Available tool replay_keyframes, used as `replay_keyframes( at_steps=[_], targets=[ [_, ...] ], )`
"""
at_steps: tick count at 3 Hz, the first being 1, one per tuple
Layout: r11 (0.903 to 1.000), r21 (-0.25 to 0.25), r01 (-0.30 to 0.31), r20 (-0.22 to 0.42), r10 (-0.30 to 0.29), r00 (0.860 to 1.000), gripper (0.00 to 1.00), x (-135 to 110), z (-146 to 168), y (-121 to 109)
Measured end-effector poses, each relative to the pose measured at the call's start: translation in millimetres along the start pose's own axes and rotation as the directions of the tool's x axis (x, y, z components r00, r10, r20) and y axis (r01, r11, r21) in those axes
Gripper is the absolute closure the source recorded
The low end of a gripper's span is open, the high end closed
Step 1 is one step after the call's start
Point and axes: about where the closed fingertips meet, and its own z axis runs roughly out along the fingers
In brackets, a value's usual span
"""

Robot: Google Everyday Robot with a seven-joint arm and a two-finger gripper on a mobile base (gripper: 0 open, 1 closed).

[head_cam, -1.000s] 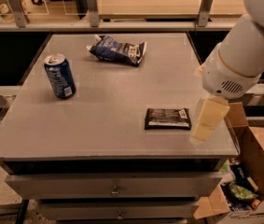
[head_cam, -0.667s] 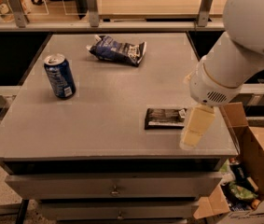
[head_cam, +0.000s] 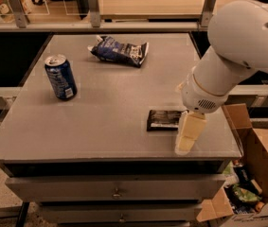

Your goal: Move rxbar chocolate near pepsi can

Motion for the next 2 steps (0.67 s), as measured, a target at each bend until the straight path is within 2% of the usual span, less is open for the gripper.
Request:
replay_keyframes(
  at_steps=[1, 2],
  targets=[
    [0.9994, -0.035, 0.004, 0.000, -0.004, 1.000, 0.17, 1.2, 13.6, -2.7],
    [0.9978, -0.066, 0.009, 0.002, -0.009, 1.000, 0.41, 0.9, 19.9, -4.3]
  ],
)
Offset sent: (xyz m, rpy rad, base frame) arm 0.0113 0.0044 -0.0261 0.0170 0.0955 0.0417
